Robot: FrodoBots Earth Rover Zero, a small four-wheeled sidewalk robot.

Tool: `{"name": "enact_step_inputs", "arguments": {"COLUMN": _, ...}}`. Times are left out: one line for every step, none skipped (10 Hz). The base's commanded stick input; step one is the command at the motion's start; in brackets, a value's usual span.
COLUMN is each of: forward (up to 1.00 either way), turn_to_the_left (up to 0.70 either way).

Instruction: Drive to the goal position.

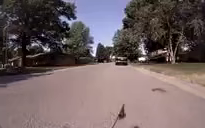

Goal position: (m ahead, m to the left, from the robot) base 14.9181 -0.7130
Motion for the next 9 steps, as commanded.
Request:
{"name": "enact_step_inputs", "arguments": {"forward": 0.69, "turn_to_the_left": 0.03}}
{"name": "enact_step_inputs", "arguments": {"forward": 0.69, "turn_to_the_left": 0.03}}
{"name": "enact_step_inputs", "arguments": {"forward": 0.69, "turn_to_the_left": 0.03}}
{"name": "enact_step_inputs", "arguments": {"forward": 0.69, "turn_to_the_left": 0.03}}
{"name": "enact_step_inputs", "arguments": {"forward": 0.69, "turn_to_the_left": 0.03}}
{"name": "enact_step_inputs", "arguments": {"forward": 0.69, "turn_to_the_left": 0.03}}
{"name": "enact_step_inputs", "arguments": {"forward": 0.69, "turn_to_the_left": 0.03}}
{"name": "enact_step_inputs", "arguments": {"forward": 0.69, "turn_to_the_left": 0.03}}
{"name": "enact_step_inputs", "arguments": {"forward": 0.69, "turn_to_the_left": 0.03}}
